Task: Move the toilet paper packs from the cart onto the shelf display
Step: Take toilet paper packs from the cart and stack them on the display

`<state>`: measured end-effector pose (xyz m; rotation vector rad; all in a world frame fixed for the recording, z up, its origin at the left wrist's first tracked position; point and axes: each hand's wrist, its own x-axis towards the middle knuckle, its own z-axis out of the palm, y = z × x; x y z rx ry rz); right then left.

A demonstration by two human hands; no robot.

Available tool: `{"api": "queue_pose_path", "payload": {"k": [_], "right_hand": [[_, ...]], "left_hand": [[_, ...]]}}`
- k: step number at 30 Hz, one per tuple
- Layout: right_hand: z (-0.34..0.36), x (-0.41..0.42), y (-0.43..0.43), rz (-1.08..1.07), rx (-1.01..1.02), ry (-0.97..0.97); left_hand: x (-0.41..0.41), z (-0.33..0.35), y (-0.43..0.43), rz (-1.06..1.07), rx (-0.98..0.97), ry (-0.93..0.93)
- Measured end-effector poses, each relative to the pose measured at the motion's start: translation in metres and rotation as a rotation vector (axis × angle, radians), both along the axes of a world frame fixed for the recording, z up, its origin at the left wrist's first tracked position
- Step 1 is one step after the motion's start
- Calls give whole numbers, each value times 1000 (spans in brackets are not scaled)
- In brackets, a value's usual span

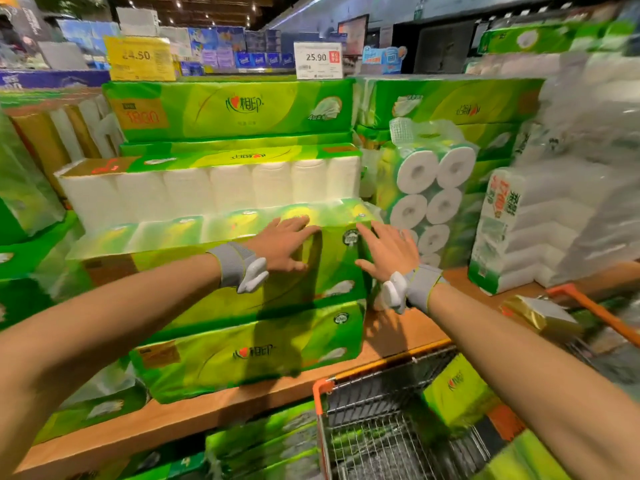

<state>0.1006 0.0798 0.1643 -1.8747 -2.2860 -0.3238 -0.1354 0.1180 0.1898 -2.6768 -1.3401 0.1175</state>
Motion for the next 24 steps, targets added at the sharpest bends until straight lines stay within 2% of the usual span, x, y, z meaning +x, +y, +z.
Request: {"api": "queue_pose_path", "payload": {"k": [4,8,12,15,17,20,24], "right_hand": [[-16,67,-37,-136,-49,5],[-37,137,-81,-288,-180,37],[-47,188,-127,-389,-175,74],[-65,233,-166,-456,-247,137],[-75,263,-183,-530,-281,91],[-91,302,-211,-635,-362,114],[-120,336,-244,-738,-360,220]], "left_hand": [[74,-16,-14,-323,165,-45],[143,-44,-32,-543,172,-23],[197,-76,-44,-541,-18,63],[243,-102,-59,-505,-156,85],[272,-115,-75,-524,-241,101],[316,-132,-102,-537,-379,54],[359,-157,-127,-515,-461,45]]}}
